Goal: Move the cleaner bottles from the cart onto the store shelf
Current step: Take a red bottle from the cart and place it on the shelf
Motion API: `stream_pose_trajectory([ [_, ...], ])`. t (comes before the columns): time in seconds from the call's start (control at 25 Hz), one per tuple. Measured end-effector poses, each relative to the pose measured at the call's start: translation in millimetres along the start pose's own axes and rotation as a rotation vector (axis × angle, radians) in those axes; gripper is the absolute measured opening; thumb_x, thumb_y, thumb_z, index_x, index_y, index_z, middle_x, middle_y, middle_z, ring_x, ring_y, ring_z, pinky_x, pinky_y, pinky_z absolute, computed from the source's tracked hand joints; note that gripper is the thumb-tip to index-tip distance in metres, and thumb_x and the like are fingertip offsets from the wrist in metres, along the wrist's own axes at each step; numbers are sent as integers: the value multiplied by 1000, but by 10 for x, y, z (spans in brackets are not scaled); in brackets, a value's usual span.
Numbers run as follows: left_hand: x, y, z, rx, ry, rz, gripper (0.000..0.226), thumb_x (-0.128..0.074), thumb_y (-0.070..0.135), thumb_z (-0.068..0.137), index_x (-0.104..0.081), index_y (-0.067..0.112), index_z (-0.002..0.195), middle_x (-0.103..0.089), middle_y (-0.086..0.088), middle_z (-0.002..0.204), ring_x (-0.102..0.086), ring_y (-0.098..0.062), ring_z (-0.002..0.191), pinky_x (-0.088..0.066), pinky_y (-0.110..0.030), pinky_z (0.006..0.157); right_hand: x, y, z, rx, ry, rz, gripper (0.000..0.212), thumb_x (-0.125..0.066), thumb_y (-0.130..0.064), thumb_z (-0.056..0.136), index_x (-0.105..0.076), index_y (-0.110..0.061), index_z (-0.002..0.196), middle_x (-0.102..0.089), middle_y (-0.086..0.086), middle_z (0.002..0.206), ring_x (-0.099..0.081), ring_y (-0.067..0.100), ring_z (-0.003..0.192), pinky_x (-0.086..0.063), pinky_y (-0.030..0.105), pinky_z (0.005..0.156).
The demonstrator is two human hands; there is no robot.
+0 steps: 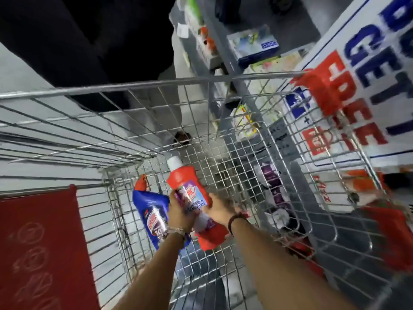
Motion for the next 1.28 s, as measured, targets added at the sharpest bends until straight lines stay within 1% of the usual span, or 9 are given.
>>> stream_pose_trajectory([
  [0.08,-17,-31,23,24,-39,-146,87,-67,-15,64,-19,8,132,-50,-20,120,-51,-34,111,-44,-50,98,11,4,30,6,-61,5,32,-57,-9,81,-52,-4,112,-63,19,118,-60,28,100,-49,35,89],
  [0.2,-46,88,-36,-3,-119,-198,66,-64,-18,66,-36,4,120,-47,-13,107,-51,-29,96,-50,-41,77,239,-34,-121,9,-71,-57,33,-61,-11,81,-50,-3,111,-61,16,118,-59,27,101,-44,28,82],
  [0.4,-115,884,-537,-270,-203,-199,66,-64,-23,60,-42,7,114,-54,1,87,-53,-23,84,-52,-33,73,913,-250,-923,160,82,128,45,-63,-2,79,-42,-4,119,-56,19,124,-55,32,112,-46,42,97],
  [0.6,-232,1975,-1729,-701,-345,-157,71,-74,-14,54,-45,13,113,-58,8,89,-58,-4,76,-51,-5,59,1667,-306,-2376,446,476,285,44,-65,1,76,-44,-3,115,-60,24,117,-59,34,104,-47,51,95],
  [0.8,-775,2766,-3163,-1114,-514,-23,70,-81,19,38,-50,28,100,-58,7,97,-57,12,79,-47,-3,71,2270,222,-3950,658,854,448,42,-65,5,75,-46,-28,93,-64,5,100,-62,-3,79,-52,24,80],
  [0.92,-1355,3008,-3913,-1276,-684,19,68,-78,2,47,-48,13,107,-53,9,96,-53,22,81,-43,2,71,2549,741,-4618,643,1128,481,40,-69,-12,69,-47,-35,94,-65,-8,93,-64,15,86,-52,39,83],
  [1.0,-1734,3069,-4232,-1346,-771,76,71,-73,7,52,-43,10,116,-53,6,100,-50,25,83,-40,4,75,2685,1058,-4834,581,1274,513,40,-68,-14,70,-49,-23,104,-67,4,99,-64,24,91,-53,41,83],
  [1.12,-2293,3027,-4445,-1314,-855,174,63,-68,12,57,-41,23,113,-56,2,103,-54,23,78,-42,2,73,2797,1483,-4991,511,1385,614,39,-62,3,78,-45,-2,112,-63,20,111,-62,24,91,-51,27,78],
  [1.28,-2612,2946,-4569,-1242,-815,159,49,-67,0,71,-46,13,113,-58,-3,102,-56,-10,89,-44,-6,72,2897,1733,-4973,484,1390,703,35,-56,5,82,-43,-3,114,-60,16,112,-58,24,99,-44,35,85],
])
Point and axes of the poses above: each hand's wrist, its own z-axis towards the middle knuckle, its own x-axis out of the back of the hand, y = z × x, the point moved 4 cm from there along z, towards the middle knuckle
